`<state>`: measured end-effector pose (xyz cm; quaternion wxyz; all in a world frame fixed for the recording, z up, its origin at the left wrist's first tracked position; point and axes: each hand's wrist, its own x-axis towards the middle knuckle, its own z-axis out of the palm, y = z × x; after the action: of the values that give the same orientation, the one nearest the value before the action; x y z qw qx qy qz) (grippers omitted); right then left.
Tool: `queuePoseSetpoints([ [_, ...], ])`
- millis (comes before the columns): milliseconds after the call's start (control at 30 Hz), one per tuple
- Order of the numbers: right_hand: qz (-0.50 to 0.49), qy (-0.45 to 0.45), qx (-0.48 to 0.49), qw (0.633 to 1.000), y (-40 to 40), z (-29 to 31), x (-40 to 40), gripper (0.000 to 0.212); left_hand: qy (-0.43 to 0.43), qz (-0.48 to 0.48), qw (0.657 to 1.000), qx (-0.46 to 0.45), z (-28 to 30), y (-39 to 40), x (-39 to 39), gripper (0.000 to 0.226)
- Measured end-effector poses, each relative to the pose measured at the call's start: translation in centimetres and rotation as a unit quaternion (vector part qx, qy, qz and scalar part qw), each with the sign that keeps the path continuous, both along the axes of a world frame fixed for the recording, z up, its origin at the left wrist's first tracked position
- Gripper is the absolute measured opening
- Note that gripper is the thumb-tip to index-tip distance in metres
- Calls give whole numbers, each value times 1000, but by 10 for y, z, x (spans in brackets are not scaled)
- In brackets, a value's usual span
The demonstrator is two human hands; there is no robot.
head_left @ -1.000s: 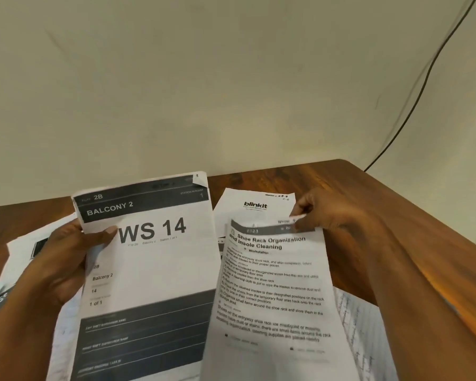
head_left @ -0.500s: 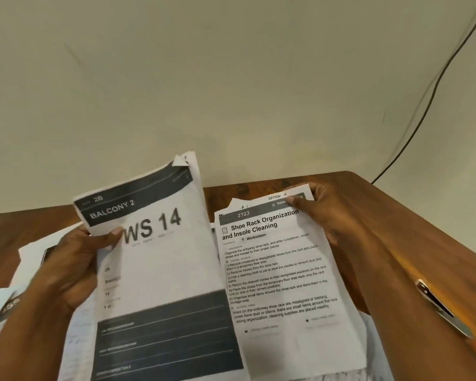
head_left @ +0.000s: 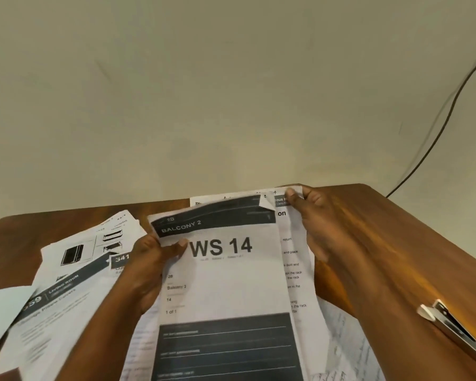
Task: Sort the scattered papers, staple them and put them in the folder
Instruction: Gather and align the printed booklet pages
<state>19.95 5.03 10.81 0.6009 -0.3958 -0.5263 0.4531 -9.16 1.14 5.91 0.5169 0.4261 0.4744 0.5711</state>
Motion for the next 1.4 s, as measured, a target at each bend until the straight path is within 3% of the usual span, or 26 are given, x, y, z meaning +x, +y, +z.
queuePoseSetpoints([
  [200,-17,-15,-8,1000,-4,-4,-20,33,10,-4,1000,9,-3,-2,11,28],
  [400,0,18,-13,1000,-11,-2,-26,34,-7,-1,1000,8,-7,1,11,30],
  [667,-10,45,-56,997,-17,-3,-32,51,-3,14,1000,17,-6,-3,18,26],
  [733,-17,39,-64,997,-19,-1,-35,64,-4,22,1000,22,-6,-4,18,25],
  [867,-15,59,-64,996,-2,-20,-32,109,9,42,998,36,-6,-5,20,22],
  [900,-9,54,-65,996,-11,-13,-37,108,10,47,998,39,-6,-5,20,23],
  [933,-6,35,-58,998,-16,-10,-38,94,9,53,998,42,-5,-6,19,25],
  [1000,-28,-41,-10,999,-28,-1,-44,42,-1,64,997,53,-4,-5,18,29],
  [1133,-3,-147,26,989,-26,-12,-43,6,-14,98,993,68,0,1,15,60],
  [1233,-9,-139,-4,990,-19,-20,-46,11,-32,101,994,41,3,3,14,70],
  [1333,5,-97,2,995,-22,-17,-50,15,-76,52,996,-7,11,-2,6,54],
  [1400,10,-69,0,998,-23,-17,-53,16,-50,10,998,-21,18,-9,-1,34],
])
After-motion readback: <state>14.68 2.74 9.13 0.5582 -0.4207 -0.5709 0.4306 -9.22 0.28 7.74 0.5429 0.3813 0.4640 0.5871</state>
